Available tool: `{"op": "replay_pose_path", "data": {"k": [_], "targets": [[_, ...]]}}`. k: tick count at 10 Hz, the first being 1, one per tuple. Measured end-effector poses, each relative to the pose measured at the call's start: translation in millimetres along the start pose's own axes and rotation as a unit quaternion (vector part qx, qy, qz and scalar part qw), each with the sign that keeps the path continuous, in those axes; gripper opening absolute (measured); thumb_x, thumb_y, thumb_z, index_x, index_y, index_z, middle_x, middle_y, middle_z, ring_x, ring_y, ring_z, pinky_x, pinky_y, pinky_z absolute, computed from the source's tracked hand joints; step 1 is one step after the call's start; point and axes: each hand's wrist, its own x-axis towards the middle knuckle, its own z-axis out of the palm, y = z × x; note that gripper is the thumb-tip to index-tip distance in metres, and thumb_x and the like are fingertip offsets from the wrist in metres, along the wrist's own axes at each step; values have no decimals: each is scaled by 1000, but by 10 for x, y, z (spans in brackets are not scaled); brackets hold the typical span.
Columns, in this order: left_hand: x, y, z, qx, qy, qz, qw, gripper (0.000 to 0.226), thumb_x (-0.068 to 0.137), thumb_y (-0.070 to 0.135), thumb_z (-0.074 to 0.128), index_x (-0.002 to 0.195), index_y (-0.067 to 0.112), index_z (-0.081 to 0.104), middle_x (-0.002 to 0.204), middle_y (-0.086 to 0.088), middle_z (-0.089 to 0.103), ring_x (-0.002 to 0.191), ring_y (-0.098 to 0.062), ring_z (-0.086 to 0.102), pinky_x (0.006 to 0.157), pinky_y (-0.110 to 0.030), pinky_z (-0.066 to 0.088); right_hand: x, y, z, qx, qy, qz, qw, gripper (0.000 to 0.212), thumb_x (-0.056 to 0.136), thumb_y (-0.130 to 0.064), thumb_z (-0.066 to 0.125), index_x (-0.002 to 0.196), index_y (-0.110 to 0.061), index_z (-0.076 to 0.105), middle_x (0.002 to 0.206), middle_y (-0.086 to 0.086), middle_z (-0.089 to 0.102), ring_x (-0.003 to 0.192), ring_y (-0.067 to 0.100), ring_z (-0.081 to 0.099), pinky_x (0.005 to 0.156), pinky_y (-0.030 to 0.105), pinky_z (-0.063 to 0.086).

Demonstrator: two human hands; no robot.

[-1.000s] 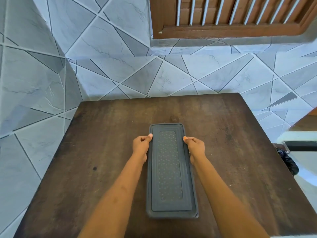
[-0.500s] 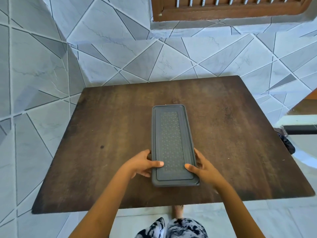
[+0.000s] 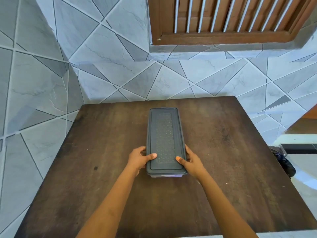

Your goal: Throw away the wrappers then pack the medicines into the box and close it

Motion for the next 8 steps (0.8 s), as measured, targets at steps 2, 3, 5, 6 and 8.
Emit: {"op": "replay_pose_path", "data": {"k": [2,3,5,6,8], "targets": [[609,162,-34,56,66,12,996,76,66,30,84,131,9,52,124,-15,63,107,-32,64,92,-48,54,581,-191,-48,-83,18,12,996,75,87,-32,60,147,-15,17,147,11,38,129,29,44,107,42,40],[744,290,-28,55,87,13,995,78,67,31,83,134,9,50,125,-16,62,108,-32,63,91,-47,55,796,-262,-72,-98,17,15,995,74,87,-34,59,146,-17,17,146,10,41,127,28,46,106,43,41],[935,501,-53,77,92,22,993,70,70,29,81,130,10,53,124,-16,63,108,-32,63,94,-47,53,1117,-351,-86,-136,19,11,991,73,88,-38,57,146,-16,18,142,12,45,125,30,48,104,46,42],[898,588,-25,106,95,42,989,65,77,27,76,133,9,50,130,-15,60,114,-31,60,98,-41,51,1190,-376,-95,-163,13,7,987,71,88,-39,55,145,-15,20,141,13,46,124,30,48,103,46,42],[654,670,55,197,143,97,965,71,86,30,64,146,13,30,148,-11,42,133,-28,44,110,-40,38,1048,-499,-169,-288,68,-109,949,75,93,-40,45,146,-6,4,157,11,12,144,24,16,116,38,20]]}}
